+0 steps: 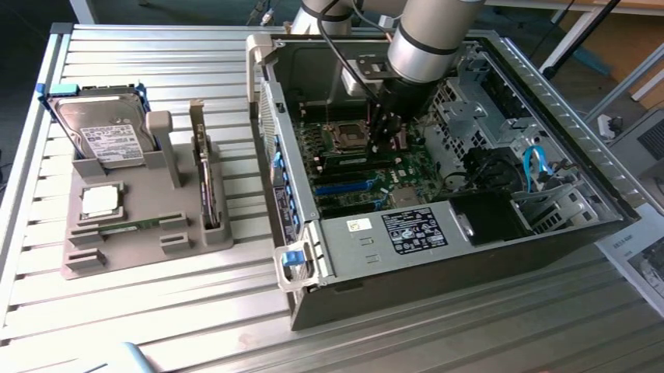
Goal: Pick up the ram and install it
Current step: 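Insert the ram into the slot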
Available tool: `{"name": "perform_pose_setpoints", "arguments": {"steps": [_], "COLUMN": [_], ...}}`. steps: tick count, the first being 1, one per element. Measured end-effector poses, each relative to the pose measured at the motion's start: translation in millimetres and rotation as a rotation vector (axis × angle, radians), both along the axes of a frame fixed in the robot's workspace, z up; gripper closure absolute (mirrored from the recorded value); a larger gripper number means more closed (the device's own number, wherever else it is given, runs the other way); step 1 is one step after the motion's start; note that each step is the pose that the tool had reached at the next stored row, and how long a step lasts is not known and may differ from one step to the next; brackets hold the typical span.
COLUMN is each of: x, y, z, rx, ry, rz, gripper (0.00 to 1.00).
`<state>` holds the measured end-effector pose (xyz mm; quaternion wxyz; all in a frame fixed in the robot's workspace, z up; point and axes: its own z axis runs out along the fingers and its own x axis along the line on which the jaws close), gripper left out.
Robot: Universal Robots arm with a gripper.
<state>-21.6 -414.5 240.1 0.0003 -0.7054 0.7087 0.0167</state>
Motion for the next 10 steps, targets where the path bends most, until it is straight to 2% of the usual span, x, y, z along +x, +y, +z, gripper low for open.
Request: {"name": "perform_pose_setpoints", "arguments": {"steps": [10], "x": [0.2], "y": [0.0], "z": [-0.5], "rx": [0.0], "ry": [0.0], "rz": [-0.003], "gripper": [0.88]}}
